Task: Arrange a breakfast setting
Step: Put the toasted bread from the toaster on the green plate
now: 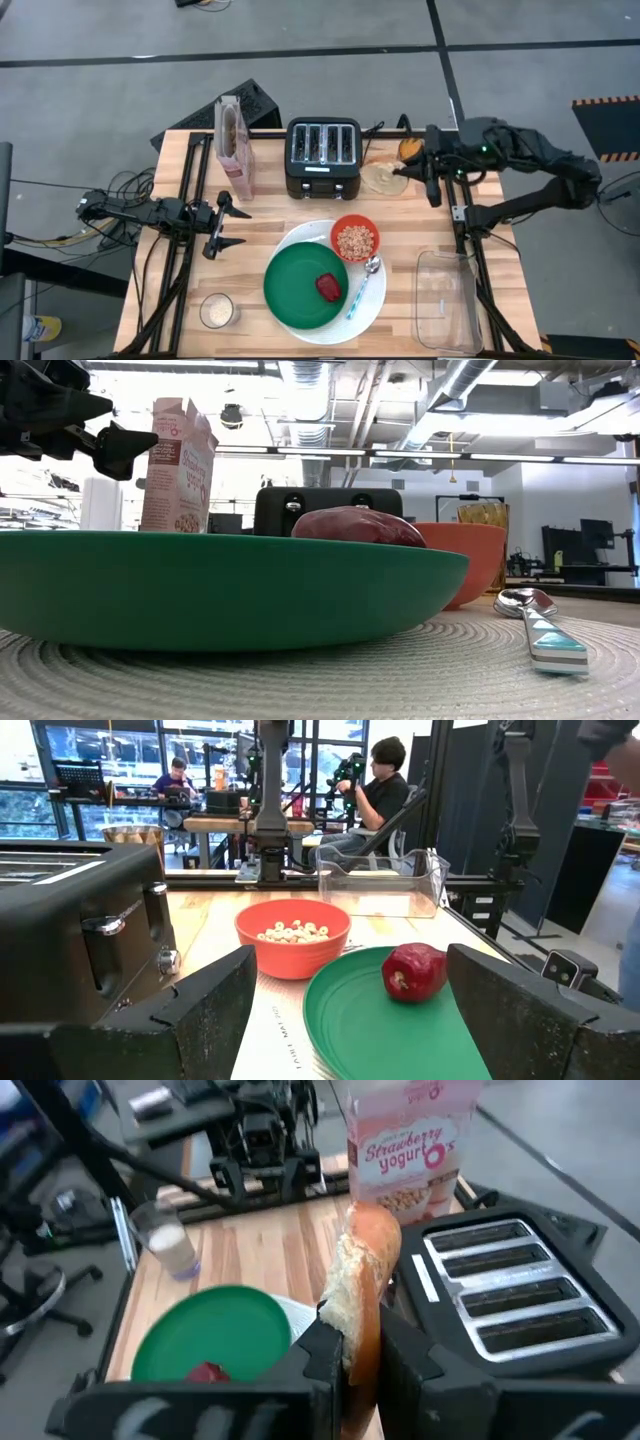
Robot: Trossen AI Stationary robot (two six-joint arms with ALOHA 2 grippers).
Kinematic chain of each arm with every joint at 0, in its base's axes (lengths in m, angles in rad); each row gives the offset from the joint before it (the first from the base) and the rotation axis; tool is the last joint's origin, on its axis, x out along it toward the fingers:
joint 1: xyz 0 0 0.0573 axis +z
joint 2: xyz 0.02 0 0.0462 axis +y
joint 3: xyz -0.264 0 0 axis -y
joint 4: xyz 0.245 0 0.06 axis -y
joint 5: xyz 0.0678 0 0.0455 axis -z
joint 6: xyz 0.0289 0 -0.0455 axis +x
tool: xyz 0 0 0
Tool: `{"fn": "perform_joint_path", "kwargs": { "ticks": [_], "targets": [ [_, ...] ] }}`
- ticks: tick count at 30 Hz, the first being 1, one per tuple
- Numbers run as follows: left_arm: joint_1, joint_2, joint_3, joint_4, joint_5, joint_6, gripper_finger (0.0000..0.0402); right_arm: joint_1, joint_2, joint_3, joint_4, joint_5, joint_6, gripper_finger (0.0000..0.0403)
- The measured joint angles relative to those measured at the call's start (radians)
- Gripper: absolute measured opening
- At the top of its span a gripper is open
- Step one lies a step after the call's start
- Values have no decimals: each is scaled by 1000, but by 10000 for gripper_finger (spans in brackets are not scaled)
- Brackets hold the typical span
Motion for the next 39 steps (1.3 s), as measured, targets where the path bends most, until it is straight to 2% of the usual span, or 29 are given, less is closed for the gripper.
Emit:
{"fn": "perform_joint_path", "kwargs": {
  "ticks": [4, 8, 15, 20, 39],
  "targets": [
    [0, 0, 0, 0, 0, 0, 311, 0, -96, -218, 194, -20, 56, 61],
    [0, 0, 0, 0, 0, 0, 311, 0, -136, -404, 395, -54, 110, 61],
    [0, 0, 0, 0, 0, 0, 311, 6, -81, -616, 700, -136, 209, 61],
    [0, 0, 0, 0, 0, 0, 311, 41, 38, -674, 879, -185, 273, 61],
    [0, 0, 0, 0, 0, 0, 311, 92, 452, -676, 1296, -376, 423, 61]
  ]
}}
